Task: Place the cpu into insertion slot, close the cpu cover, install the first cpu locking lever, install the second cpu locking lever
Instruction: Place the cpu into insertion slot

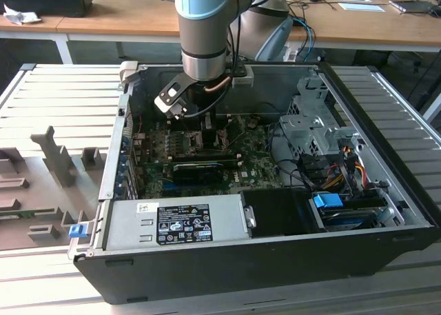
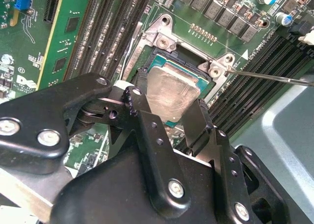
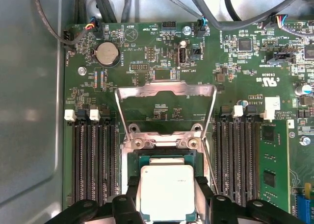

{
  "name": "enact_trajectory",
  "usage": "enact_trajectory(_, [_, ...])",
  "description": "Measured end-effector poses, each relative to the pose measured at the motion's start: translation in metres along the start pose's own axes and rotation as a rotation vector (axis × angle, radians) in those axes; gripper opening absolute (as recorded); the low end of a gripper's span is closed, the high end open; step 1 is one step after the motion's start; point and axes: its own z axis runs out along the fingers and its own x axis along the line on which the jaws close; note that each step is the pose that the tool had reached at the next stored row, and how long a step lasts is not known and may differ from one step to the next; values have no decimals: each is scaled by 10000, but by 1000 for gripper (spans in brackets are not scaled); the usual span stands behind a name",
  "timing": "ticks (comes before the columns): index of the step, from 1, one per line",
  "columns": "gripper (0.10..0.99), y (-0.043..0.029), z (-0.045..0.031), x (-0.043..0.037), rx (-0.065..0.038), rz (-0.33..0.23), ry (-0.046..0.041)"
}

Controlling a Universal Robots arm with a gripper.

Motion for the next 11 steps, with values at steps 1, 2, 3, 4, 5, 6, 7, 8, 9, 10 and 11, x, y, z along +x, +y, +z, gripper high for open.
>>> enact_trajectory(1, [525,0,0,-1,0,0,-1])
enact_trajectory(2, [525,0,0,-2,0,0,-1])
enact_trajectory(3, [525,0,0,-3,0,1,-1])
enact_trajectory(4, [525,0,0,-4,1,0,-1])
enact_trajectory(5, [525,0,0,-5,0,1,0])
enact_trajectory(6, [525,0,0,-5,1,3,-2])
enact_trajectory(7, [525,0,3,-6,0,40,-6])
enact_trajectory(8, [525,0,6,-5,-1,59,-7])
enact_trajectory(9, [525,0,10,-5,-2,60,-5])
enact_trajectory(10, [525,-1,16,-5,-3,61,-4])
enact_trajectory(11, [525,-1,28,-5,-1,63,-7])
